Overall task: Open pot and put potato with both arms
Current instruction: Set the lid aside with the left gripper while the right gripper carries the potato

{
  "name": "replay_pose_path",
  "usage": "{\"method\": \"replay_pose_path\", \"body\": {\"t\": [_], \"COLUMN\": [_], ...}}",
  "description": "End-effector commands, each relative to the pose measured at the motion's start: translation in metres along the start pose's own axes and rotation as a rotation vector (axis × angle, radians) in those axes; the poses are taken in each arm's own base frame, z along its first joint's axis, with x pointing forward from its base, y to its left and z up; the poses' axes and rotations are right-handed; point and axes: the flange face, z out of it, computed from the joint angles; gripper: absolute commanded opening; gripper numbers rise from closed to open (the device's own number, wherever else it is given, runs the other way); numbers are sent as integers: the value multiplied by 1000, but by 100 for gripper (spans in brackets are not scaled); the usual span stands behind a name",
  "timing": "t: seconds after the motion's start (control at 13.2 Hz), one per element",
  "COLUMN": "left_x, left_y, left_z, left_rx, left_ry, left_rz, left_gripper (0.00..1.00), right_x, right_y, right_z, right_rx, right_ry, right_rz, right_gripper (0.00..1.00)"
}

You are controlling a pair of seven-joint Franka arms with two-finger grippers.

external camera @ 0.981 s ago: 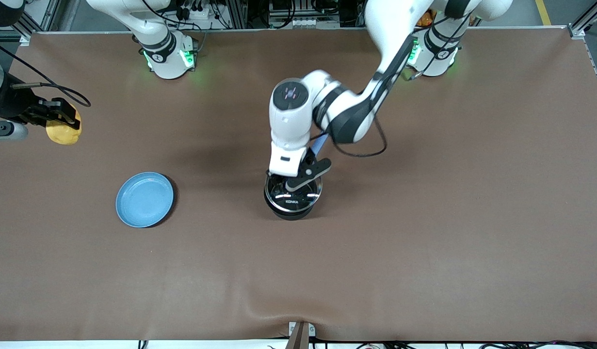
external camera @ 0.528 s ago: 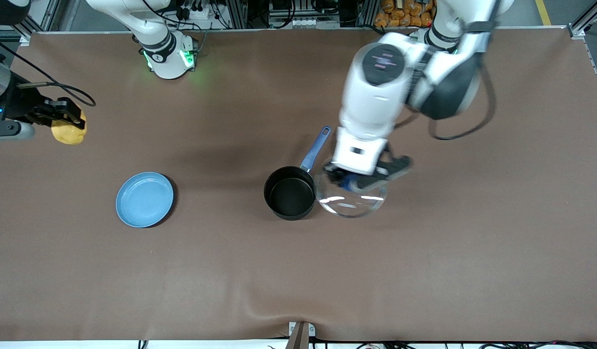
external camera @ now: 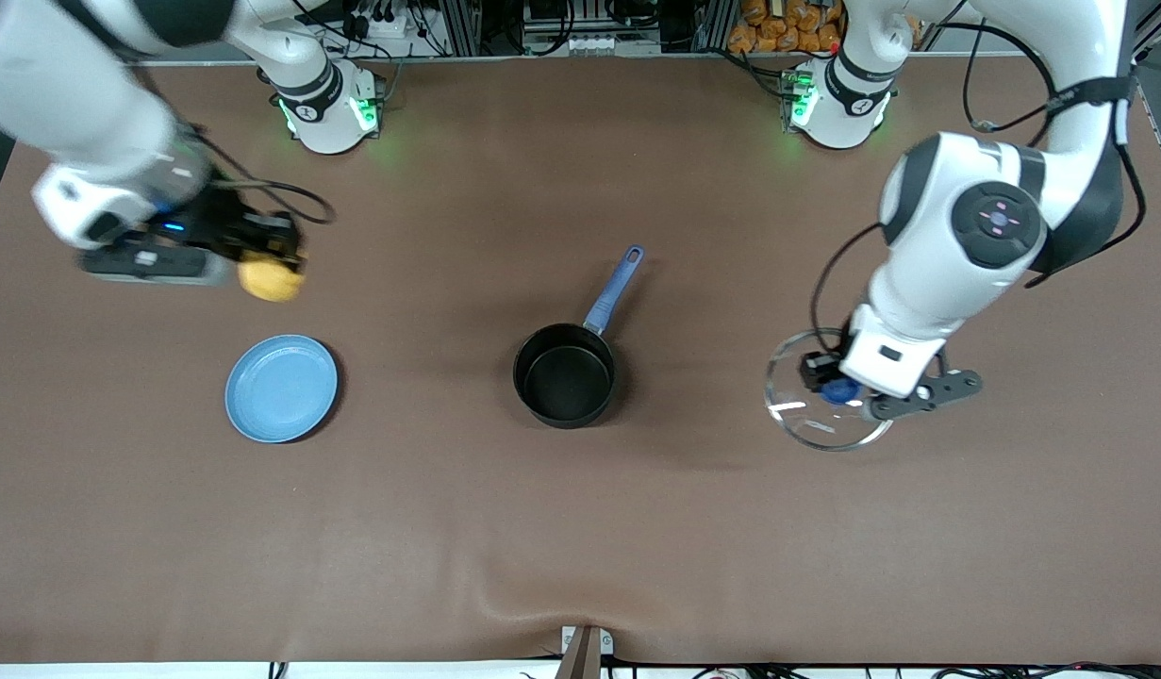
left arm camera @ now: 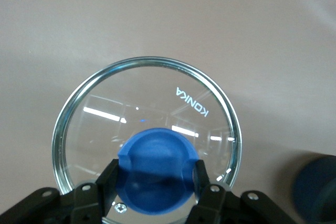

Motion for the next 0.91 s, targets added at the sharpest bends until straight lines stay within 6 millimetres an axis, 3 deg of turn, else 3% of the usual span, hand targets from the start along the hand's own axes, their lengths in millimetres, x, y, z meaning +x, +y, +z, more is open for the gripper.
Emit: {"method": "replay_pose_path", "body": {"t": [0.0,0.15,0.3,0.38,0.53,0.83], "left_x": [-33,-46,-58,-64,-65,-67], "left_y": [-42,-62,-74,-78,-89,-97], "left_z": [41,81,118,134,154,182], "left_rx": [-24,-16,-21,-22,-10,-4], "left_ry": [13,5,23,28,9,5], "left_rz": [13,15,21,24,7,-2], "left_gripper": [0,0,0,0,0,0], "right_x": [7,3,-8,-9,-11,-40], "right_y": [-53,-100,-143,-156,-173,-227], "right_z": [40,78,129,151,190,269], "right_rx": [21,36,20,19,23,-17], "right_ry": [18,43,36,36,32,-7], "right_rz": [17,49,9,-8,-24,-72], "right_gripper": [0,0,0,0,0,0]}}
